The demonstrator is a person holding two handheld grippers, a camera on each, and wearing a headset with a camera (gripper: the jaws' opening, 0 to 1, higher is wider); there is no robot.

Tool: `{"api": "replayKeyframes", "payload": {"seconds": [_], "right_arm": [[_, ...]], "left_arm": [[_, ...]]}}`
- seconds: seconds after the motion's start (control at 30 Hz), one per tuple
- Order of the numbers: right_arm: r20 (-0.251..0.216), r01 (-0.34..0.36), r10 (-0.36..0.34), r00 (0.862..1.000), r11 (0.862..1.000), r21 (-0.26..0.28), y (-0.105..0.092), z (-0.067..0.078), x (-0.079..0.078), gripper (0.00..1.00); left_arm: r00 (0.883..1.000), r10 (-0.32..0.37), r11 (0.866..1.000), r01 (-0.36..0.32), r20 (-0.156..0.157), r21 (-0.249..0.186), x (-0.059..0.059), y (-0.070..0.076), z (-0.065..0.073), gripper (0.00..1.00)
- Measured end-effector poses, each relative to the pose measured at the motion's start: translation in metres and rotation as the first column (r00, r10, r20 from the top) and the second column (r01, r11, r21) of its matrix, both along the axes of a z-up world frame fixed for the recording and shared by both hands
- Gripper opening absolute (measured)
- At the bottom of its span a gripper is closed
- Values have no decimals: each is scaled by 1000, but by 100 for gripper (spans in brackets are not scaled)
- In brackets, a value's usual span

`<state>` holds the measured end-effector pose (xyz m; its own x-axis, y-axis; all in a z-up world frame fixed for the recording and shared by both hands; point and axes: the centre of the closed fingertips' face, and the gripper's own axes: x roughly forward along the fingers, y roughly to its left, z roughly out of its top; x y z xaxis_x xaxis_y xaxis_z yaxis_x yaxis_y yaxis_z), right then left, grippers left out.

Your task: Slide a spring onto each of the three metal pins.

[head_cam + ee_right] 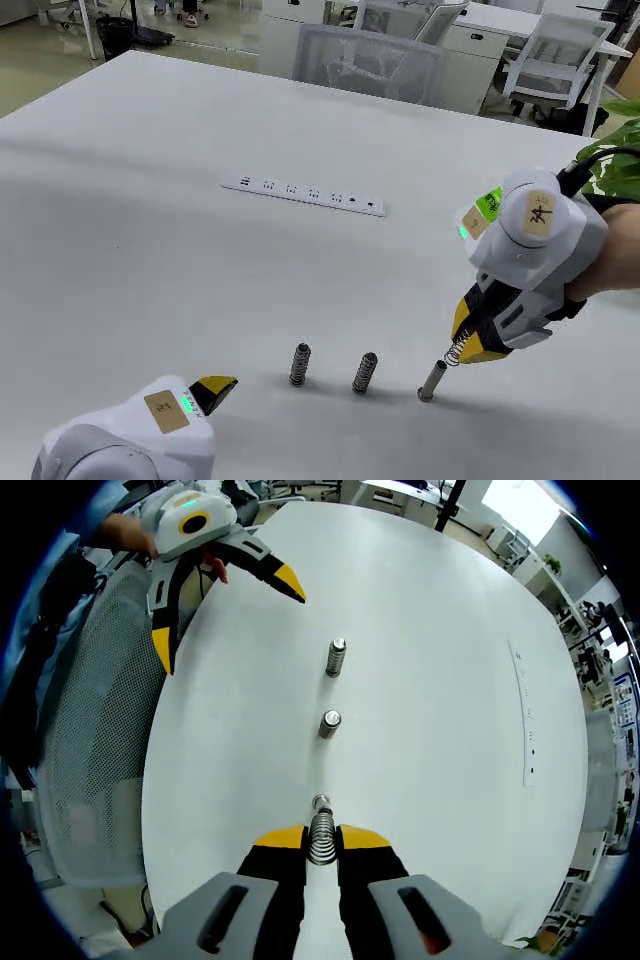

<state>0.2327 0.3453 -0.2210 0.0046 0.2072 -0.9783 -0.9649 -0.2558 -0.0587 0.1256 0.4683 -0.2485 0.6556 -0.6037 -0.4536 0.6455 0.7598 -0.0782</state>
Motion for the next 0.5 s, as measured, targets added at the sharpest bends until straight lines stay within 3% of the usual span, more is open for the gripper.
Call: {"api": "replayKeyframes", "payload": {"seconds": [0.5], "right_arm": [[-4, -17, 17, 1000, 1000, -26, 0, -8, 3, 12]], "left_arm": [[1000, 3, 1000, -3, -12, -2, -1, -1, -4, 100]]}}
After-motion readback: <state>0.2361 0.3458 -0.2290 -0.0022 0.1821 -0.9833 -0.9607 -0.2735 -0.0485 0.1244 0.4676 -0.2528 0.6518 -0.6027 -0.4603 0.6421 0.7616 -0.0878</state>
